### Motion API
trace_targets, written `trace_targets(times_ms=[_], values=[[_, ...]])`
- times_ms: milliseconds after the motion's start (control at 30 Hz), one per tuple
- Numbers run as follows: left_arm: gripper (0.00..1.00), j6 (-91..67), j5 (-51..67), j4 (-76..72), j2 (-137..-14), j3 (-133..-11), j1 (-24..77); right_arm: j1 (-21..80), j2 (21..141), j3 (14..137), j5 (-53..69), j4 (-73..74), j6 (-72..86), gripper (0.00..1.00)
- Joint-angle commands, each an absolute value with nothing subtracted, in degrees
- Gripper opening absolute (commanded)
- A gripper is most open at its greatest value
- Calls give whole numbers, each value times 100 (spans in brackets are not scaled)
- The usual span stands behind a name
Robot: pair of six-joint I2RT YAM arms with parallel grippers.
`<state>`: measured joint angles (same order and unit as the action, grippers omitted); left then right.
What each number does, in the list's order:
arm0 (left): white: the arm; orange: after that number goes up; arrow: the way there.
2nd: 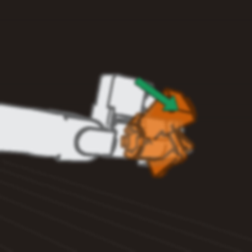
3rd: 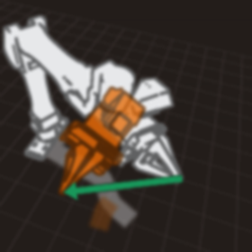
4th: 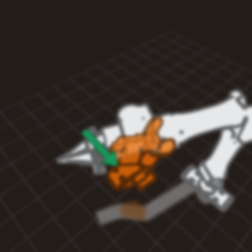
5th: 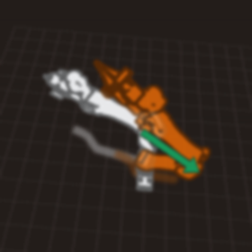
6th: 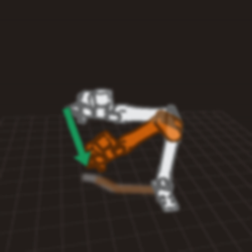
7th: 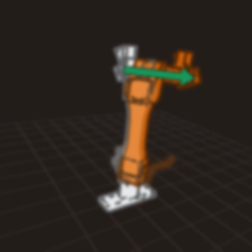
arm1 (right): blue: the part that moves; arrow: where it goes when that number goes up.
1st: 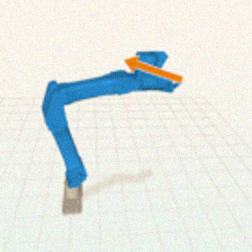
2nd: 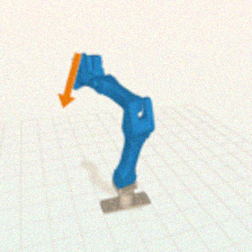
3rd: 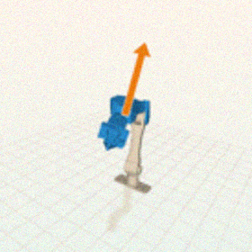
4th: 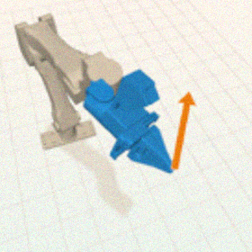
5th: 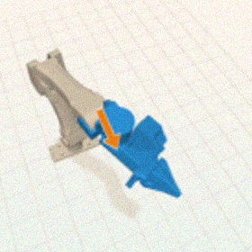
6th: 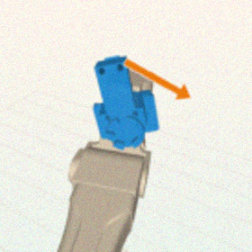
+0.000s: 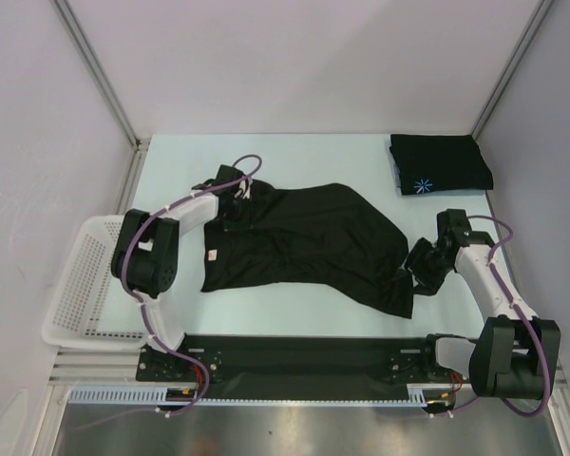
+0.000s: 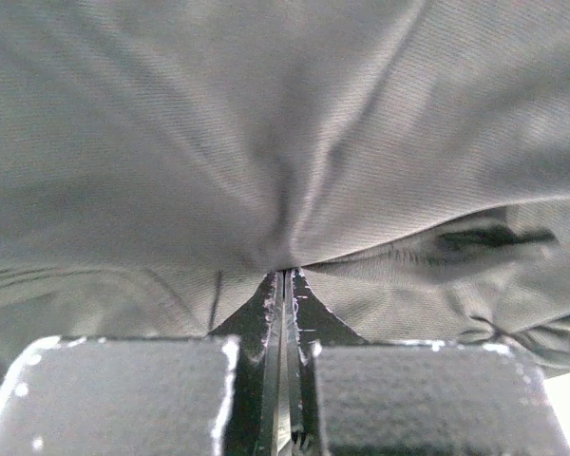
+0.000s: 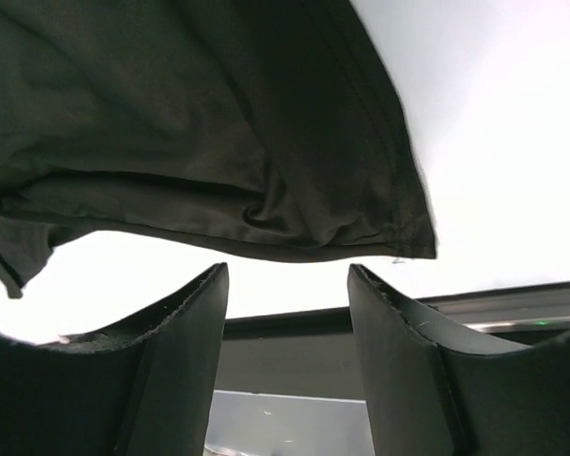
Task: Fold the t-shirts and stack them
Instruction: Flatten the tshirt out
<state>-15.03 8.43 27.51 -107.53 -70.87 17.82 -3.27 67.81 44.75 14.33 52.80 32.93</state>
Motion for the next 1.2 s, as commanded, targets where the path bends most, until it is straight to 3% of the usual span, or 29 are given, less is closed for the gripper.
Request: trace_targets(times_ms=[0, 167, 367, 433, 500, 533, 667, 833, 1167], values=[[0, -1626, 352, 2751, -10118, -7119, 1811, -360, 6679, 4430, 1064, 5370, 3208, 60], [0, -2047, 158, 3093, -9081, -6724, 1863, -369, 6776, 4395, 387, 5598, 3208, 63], [0, -2127, 343, 3225, -8069, -6513, 2100, -422, 6785, 4272, 0, 5792, 3743, 60], [0, -2153, 465, 3156, -7972, -6504, 2162, -466, 6706, 4141, 0, 5801, 3893, 50], [0, -2162, 597, 3068, -7954, -6486, 2171, -483, 6680, 3868, 44, 5783, 4174, 33], [0, -2136, 702, 3006, -7989, -6486, 2171, -483, 6688, 3780, 122, 5757, 4262, 32], [0, -1987, 904, 2962, -8225, -6521, 2171, -370, 6662, 3455, 360, 5582, 4570, 34], [0, -1890, 1037, 2979, -8464, -6548, 2171, -202, 6706, 3411, 422, 5502, 4790, 43], [0, -1714, 984, 3190, -8279, -6636, 2171, -202, 6363, 3226, 237, 5467, 5159, 45]])
